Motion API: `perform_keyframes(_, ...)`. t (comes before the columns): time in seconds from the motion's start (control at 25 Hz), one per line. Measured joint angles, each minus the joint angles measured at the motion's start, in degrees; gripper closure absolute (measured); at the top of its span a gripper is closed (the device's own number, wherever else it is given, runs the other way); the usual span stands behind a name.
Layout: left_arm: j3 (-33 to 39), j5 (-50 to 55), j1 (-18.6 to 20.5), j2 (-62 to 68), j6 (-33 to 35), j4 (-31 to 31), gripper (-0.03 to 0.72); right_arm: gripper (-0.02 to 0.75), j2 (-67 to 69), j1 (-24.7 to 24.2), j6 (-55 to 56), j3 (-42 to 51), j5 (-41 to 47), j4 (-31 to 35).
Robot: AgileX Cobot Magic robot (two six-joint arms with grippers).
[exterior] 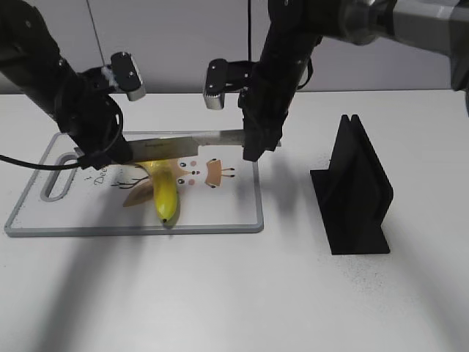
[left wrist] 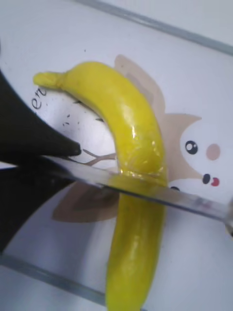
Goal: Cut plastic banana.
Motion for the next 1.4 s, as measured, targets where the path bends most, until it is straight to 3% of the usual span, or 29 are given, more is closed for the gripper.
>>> perform_keyframes(0.72,0.29,6.62,-0.05,-16.42,-0.96,0.53,0.648,0.544,-11.84,0.34,-0.31,0.05,2.74,1.38)
perform_keyframes(0.8,0.29,6.36,-0.05,-16.9,-1.54,-0.36,0.58,0.545,-11.96,0.34,-0.03,0.05,3.25,1.37)
perform_keyframes(0.84,0.29,5.77,0.11,-17.03,-2.23,-0.91,0.508,0.55,-11.96,0.34,0.33,0.05,3.48,1.4)
perform_keyframes(1.0,0.29,3.03,0.25,-17.09,-8.74,-1.31,0.114,0.575,-11.96,0.11,1.93,0.26,3.43,1.12)
perform_keyframes(1.04,-0.07,2.69,0.25,-17.09,-11.31,-0.94,0.066,0.575,-11.96,0.04,2.35,0.31,3.18,0.84)
perform_keyframes(1.16,-2.77,1.84,0.25,-17.22,-20.07,3.27,0.033,0.575,-12.03,-0.15,3.4,0.31,3.12,0.35)
perform_keyframes(1.4,-12.53,5.25,2.04,-19.55,-48.8,19.26,0.037,0.575,-15.05,-0.15,14.29,0.31,3.12,-2.84)
